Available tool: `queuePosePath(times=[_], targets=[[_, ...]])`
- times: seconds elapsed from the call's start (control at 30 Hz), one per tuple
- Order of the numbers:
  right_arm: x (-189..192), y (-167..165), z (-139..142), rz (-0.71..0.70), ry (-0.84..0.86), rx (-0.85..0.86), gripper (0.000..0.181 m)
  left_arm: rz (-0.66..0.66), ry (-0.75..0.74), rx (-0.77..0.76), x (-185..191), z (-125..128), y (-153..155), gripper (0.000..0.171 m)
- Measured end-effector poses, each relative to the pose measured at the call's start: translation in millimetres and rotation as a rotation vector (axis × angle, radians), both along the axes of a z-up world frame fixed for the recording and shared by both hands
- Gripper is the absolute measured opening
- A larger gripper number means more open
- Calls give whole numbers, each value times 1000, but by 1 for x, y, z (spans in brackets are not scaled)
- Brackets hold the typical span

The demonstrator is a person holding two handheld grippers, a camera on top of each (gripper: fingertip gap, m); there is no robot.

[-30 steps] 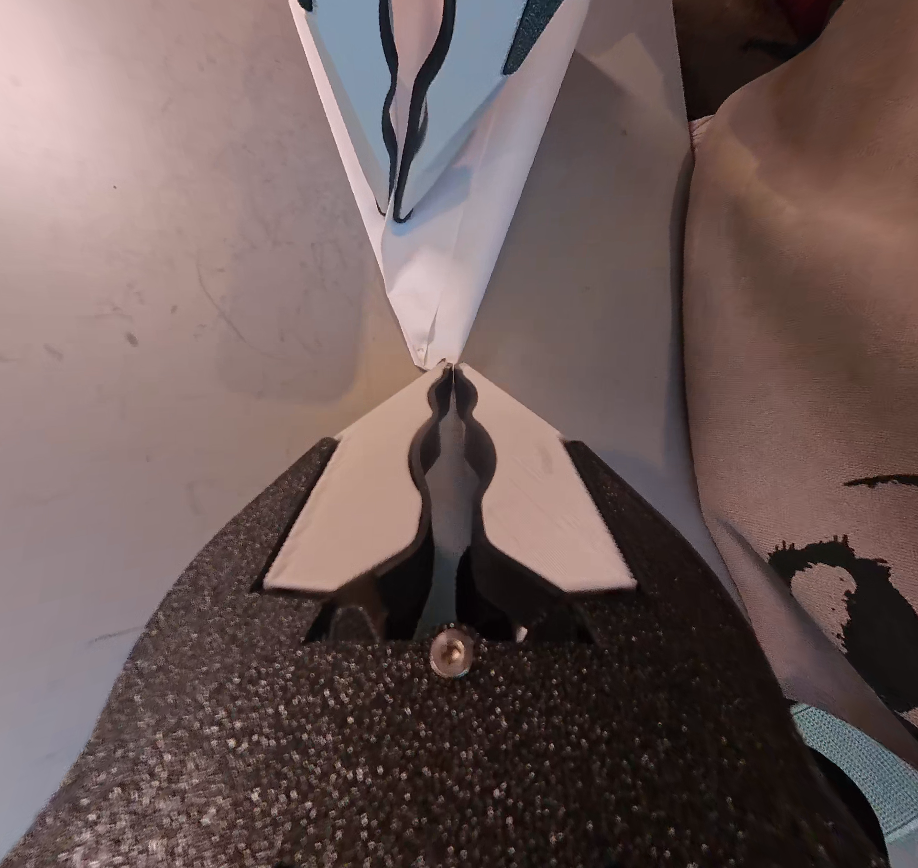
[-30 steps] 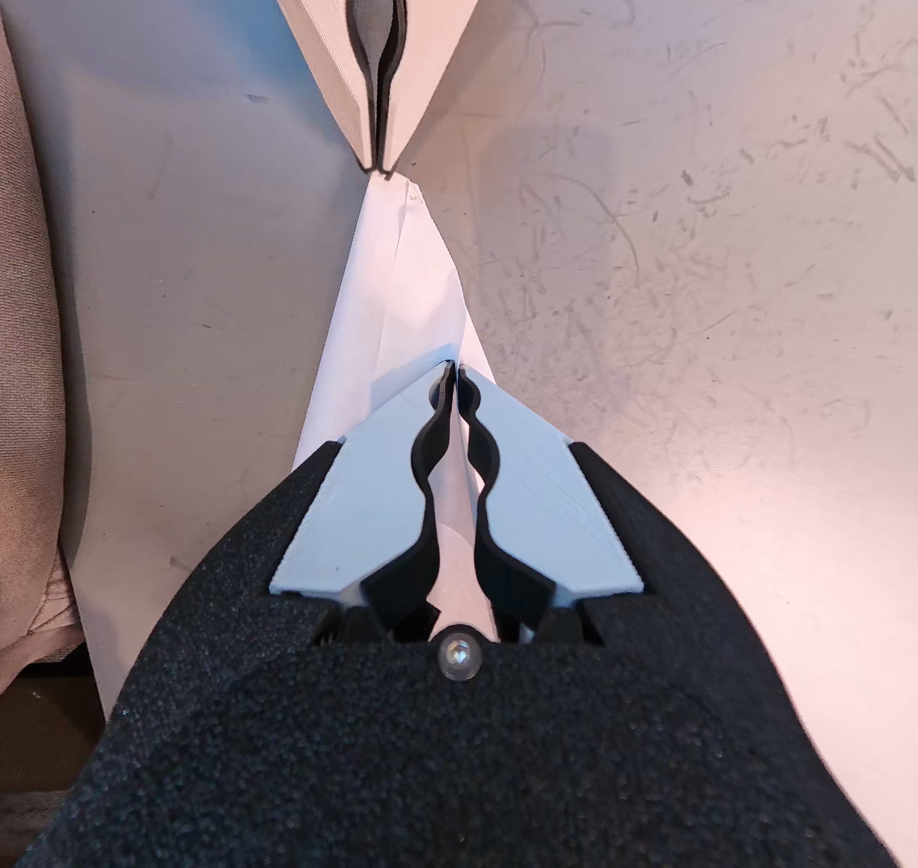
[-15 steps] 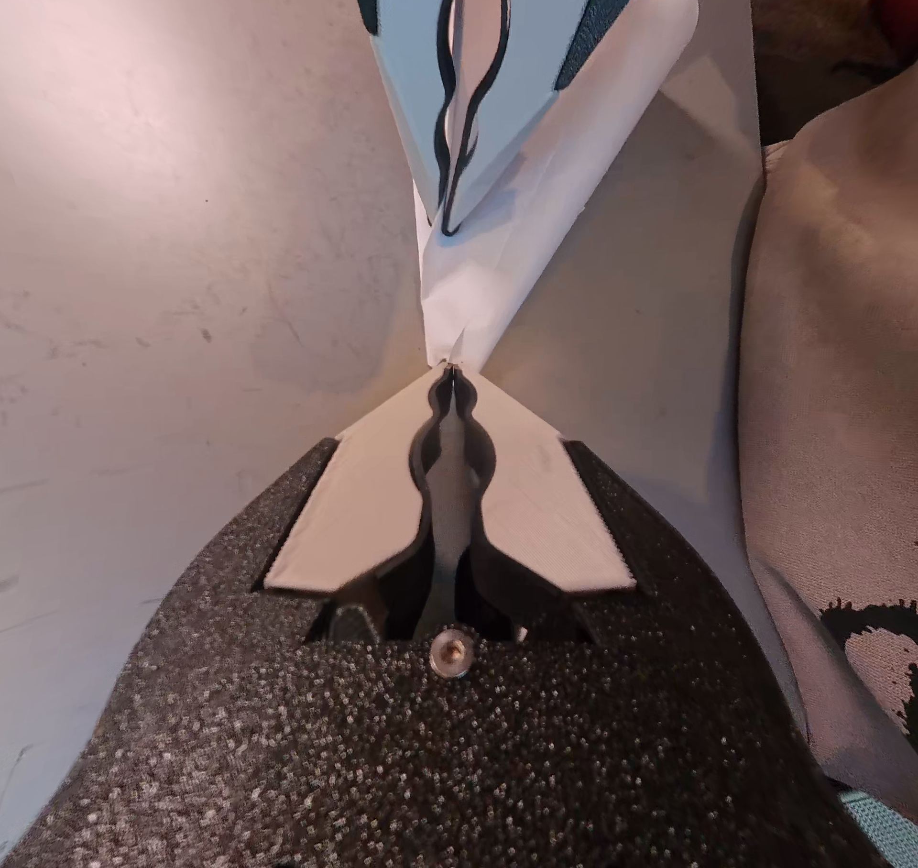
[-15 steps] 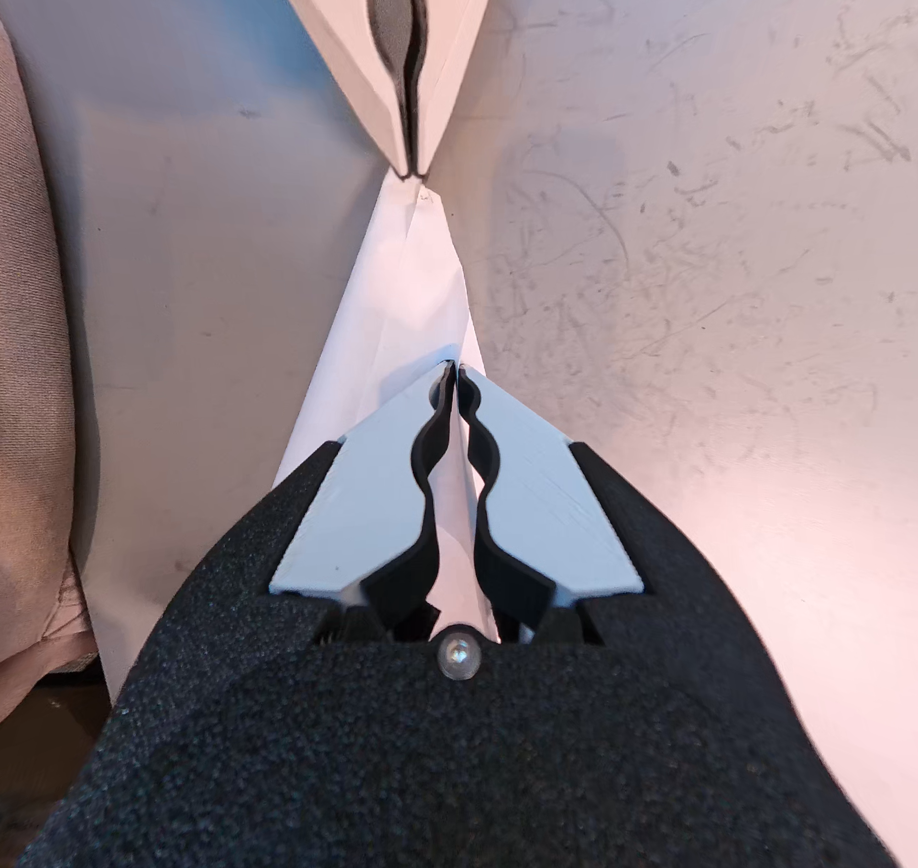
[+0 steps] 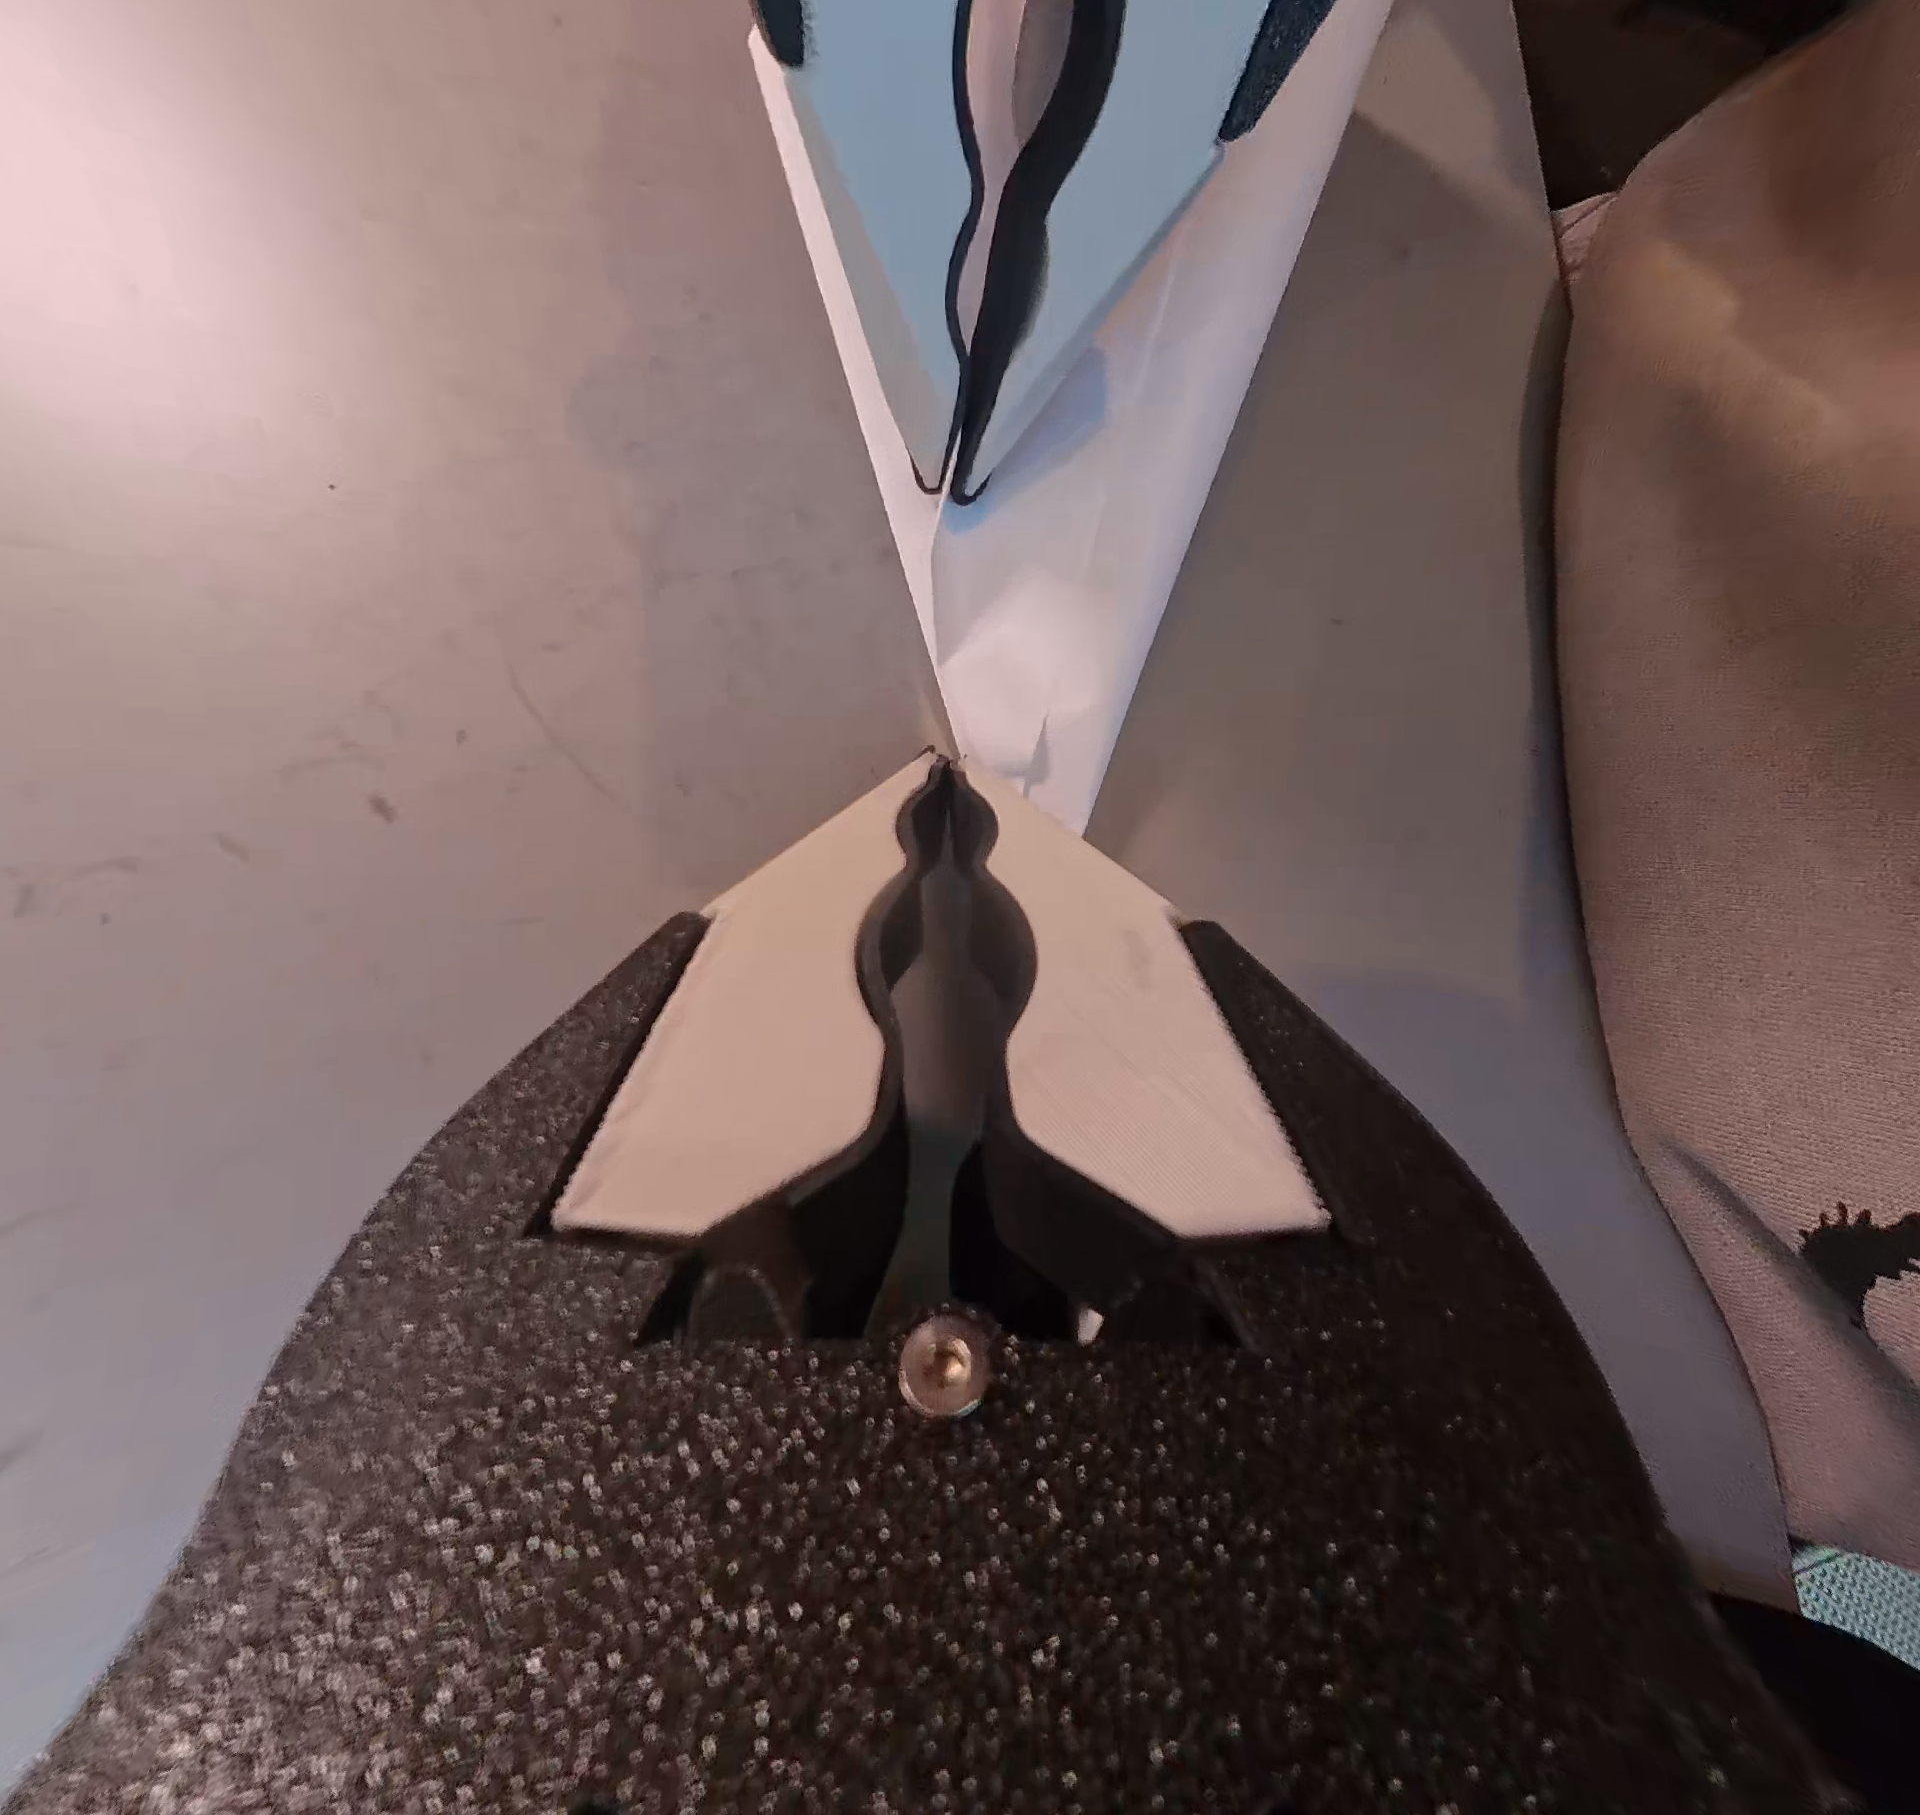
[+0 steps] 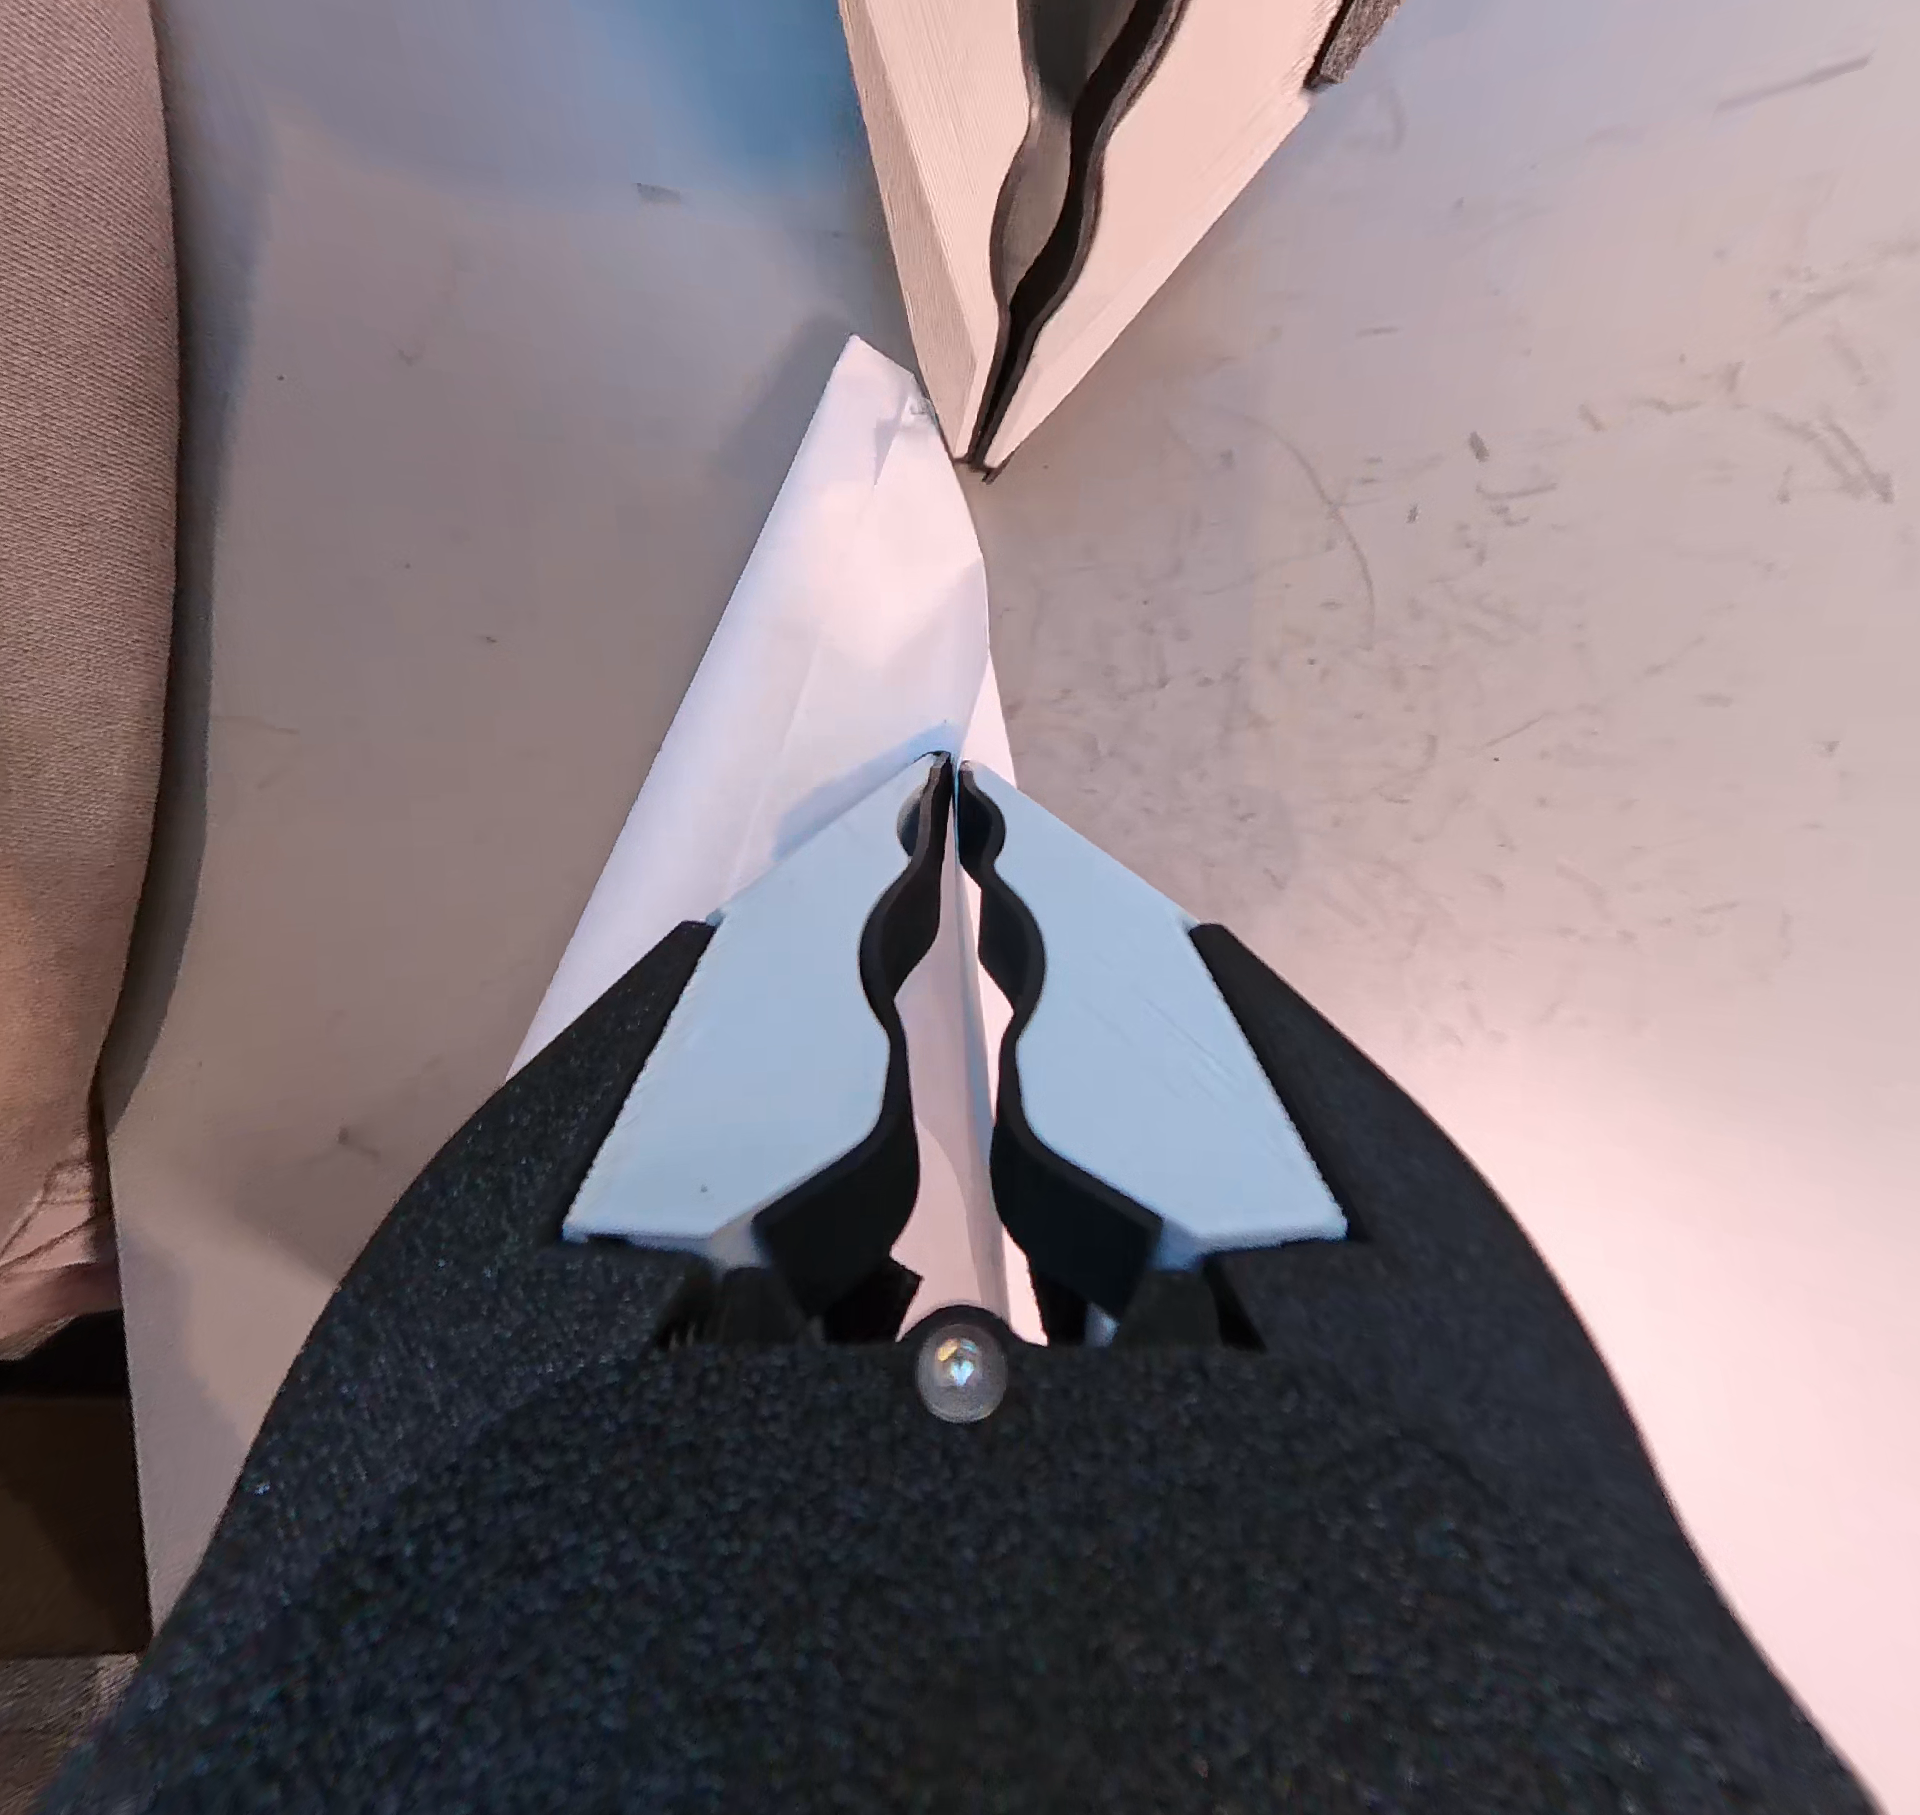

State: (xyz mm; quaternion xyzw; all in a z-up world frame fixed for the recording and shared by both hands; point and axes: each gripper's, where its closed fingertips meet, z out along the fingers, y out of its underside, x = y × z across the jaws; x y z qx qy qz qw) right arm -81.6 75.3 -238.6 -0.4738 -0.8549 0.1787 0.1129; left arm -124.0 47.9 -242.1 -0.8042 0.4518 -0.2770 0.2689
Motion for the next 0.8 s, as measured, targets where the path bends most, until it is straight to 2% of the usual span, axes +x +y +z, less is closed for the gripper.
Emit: queuePosePath(times=[0.43,0.8], targets=[[4,11,-2,-55,-27,59,0,35,-23,-18,0,0,0,0],[10,18,-1,-88,7,69,0,1,-19,17,1,0,-5,0]])
